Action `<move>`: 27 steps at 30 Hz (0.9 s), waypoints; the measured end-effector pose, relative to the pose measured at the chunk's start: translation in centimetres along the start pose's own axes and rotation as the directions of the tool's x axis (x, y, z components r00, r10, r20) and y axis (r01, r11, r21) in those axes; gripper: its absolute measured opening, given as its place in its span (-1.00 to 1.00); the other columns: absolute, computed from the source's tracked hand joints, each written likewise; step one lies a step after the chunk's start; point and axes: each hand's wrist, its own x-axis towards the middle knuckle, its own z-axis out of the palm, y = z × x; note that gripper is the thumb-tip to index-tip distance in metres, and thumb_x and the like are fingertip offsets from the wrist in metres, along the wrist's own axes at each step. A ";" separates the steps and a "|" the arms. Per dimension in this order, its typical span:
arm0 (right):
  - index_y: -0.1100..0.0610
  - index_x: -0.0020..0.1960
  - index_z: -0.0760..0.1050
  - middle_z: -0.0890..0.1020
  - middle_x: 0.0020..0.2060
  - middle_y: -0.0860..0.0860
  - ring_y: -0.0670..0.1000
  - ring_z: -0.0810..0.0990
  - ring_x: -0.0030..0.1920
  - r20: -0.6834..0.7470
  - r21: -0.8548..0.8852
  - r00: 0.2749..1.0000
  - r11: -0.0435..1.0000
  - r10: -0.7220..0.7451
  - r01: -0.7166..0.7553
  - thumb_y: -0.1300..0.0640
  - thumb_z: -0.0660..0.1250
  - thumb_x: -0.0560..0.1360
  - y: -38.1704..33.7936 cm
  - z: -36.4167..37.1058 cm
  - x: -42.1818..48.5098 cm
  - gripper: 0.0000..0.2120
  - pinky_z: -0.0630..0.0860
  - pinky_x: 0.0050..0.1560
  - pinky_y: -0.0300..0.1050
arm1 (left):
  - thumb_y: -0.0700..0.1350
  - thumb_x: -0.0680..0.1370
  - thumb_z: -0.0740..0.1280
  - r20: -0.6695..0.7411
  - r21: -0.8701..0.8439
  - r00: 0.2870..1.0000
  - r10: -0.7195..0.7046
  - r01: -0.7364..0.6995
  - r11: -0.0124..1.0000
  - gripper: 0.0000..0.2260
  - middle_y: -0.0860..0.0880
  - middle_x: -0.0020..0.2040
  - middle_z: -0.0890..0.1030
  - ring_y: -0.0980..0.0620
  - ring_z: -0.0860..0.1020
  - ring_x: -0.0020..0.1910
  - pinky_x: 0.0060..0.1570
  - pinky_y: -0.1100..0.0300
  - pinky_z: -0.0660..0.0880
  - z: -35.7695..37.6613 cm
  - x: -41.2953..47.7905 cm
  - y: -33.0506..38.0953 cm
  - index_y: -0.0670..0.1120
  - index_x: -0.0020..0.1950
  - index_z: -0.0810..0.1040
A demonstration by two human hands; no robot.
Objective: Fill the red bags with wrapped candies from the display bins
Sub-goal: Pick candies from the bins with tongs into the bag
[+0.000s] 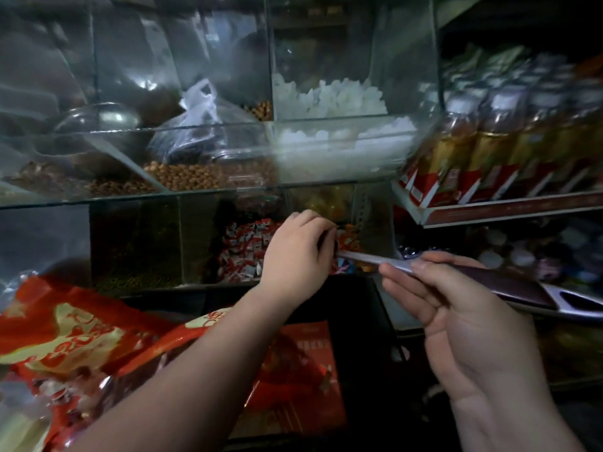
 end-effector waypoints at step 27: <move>0.10 -0.01 0.68 0.78 -0.11 -0.01 -0.04 0.76 -0.04 0.160 -0.552 0.923 0.744 -0.349 0.377 0.20 0.49 0.54 3.8 1.0 3.0 -0.95 0.63 0.08 -0.19 | 0.08 0.66 0.22 0.316 -0.327 0.904 -0.288 0.388 0.861 -0.50 -0.02 0.58 0.27 0.12 0.17 0.56 0.51 0.25 0.08 3.4 1.4 -1.7 -0.05 0.57 0.28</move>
